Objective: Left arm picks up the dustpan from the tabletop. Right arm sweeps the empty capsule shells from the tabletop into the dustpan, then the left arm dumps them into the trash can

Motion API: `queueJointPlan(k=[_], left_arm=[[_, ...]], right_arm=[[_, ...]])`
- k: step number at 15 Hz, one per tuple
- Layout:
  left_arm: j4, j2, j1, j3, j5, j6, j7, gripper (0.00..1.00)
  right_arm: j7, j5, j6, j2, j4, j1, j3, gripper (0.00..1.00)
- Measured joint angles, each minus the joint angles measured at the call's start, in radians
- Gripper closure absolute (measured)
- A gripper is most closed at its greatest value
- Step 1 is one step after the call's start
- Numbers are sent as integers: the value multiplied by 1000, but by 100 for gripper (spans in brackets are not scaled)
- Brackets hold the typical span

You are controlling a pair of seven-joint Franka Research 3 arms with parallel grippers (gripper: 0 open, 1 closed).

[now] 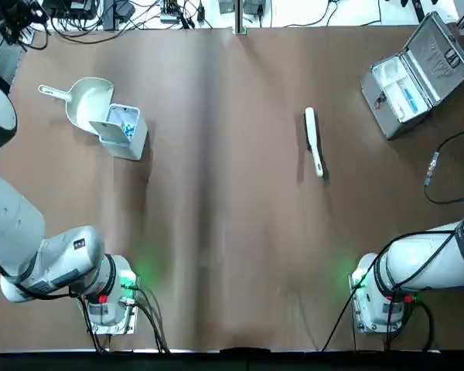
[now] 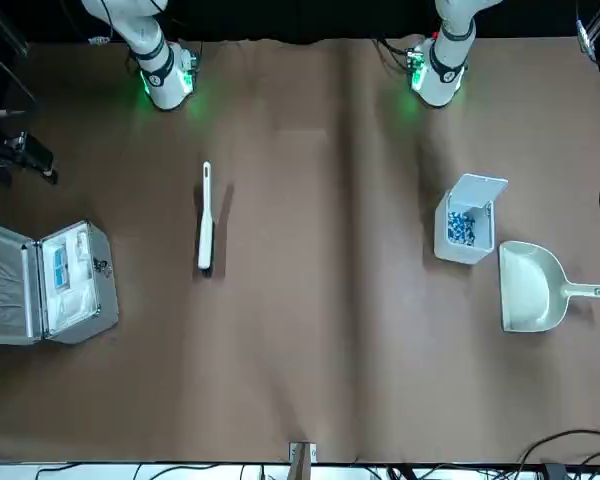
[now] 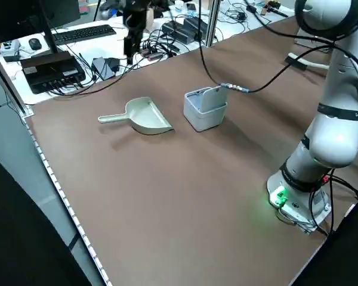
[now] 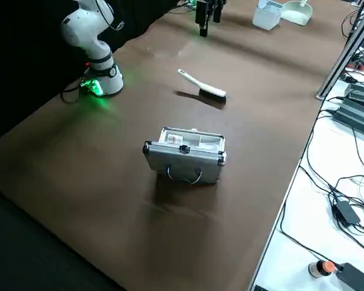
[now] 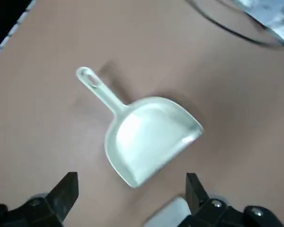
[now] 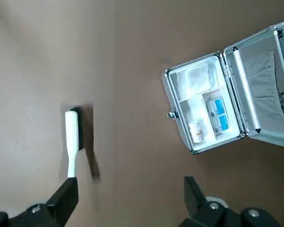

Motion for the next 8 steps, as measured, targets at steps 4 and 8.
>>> queueJointPlan(k=[4,8], left_arm=[[0,-78,-104,-61,-5,-46,18,0],[33,-111,-171,-73,-50,-131,19,0]], right_arm=[[0,0,0,0,0,0,0,1],[0,0,0,0,0,0,0,1]])
